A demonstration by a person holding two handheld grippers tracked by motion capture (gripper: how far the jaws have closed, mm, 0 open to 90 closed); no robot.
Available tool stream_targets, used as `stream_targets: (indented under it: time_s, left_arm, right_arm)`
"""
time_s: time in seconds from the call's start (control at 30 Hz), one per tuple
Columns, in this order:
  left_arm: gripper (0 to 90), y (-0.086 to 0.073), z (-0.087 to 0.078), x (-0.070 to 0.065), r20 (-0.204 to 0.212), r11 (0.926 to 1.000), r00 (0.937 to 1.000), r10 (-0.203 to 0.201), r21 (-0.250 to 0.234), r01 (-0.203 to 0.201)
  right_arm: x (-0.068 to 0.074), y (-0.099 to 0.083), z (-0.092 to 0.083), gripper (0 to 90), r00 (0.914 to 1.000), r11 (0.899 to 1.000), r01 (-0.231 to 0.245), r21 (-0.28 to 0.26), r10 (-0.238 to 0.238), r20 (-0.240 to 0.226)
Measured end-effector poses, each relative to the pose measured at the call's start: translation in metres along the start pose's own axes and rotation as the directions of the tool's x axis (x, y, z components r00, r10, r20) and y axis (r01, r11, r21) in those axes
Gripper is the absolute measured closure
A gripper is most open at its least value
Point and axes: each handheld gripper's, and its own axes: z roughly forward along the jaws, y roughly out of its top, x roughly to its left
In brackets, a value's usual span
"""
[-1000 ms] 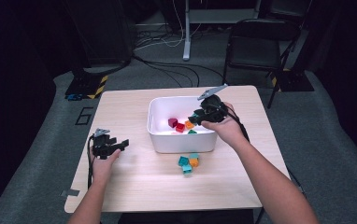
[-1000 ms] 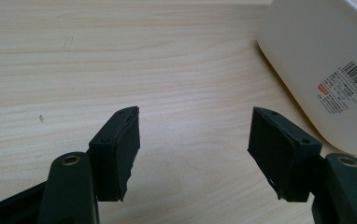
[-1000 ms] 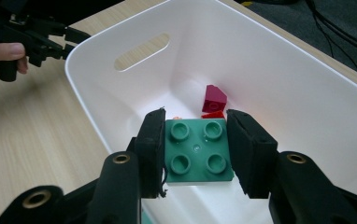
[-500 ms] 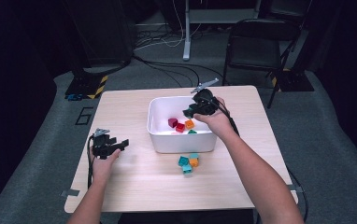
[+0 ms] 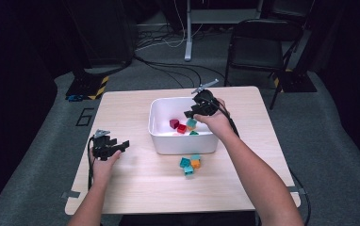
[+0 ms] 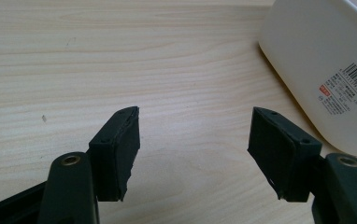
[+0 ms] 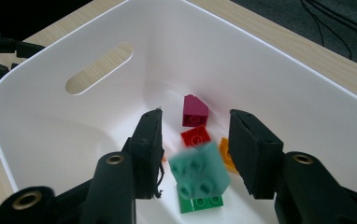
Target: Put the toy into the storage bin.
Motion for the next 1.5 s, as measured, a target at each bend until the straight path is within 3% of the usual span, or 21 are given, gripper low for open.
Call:
stream_targets:
  time_s: [0.13, 0.23, 0.4, 0.73, 1.23, 1.5]
  left_arm:
    - [33.6, 0.0, -0.001, 0.0, 0.0, 1.0, 1.0, -0.004, -0.002, 0.004]
    - [33.6, 0.0, -0.001, 0.001, -0.002, 1.0, 1.0, -0.003, -0.002, 0.003]
    - [33.5, 0.0, 0.0, 0.0, -0.003, 1.0, 1.0, 0.002, 0.003, -0.002]
    - [33.6, -0.001, 0.0, -0.001, -0.005, 1.0, 1.0, 0.002, 0.007, -0.002]
    - [33.6, -0.001, 0.0, -0.001, -0.006, 0.9999, 1.0, 0.005, 0.009, -0.005]
    - [33.5, -0.001, 0.0, -0.001, -0.007, 0.9999, 1.0, 0.004, 0.01, -0.004]
  right_arm:
    - [0.005, -0.003, -0.009, 53.9, 0.9993, 0.999, 0.037, -0.006, -0.037, -0.002]
    - [0.013, -0.008, -0.022, 53.1, 0.9987, 0.998, 0.042, -0.044, -0.043, -0.026]
    - [0.027, -0.02, -0.042, 52.6, 0.9949, 0.993, 0.091, -0.076, -0.094, -0.037]
    - [0.053, -0.05, -0.073, 52.9, 0.9879, 0.986, 0.111, -0.121, -0.123, -0.094]
    - [0.076, -0.092, -0.061, 53.0, 0.9801, 0.988, 0.115, -0.107, -0.13, -0.15]
    - [0.074, -0.112, -0.043, 52.9, 0.9822, 0.989, 0.119, -0.083, -0.129, -0.137]
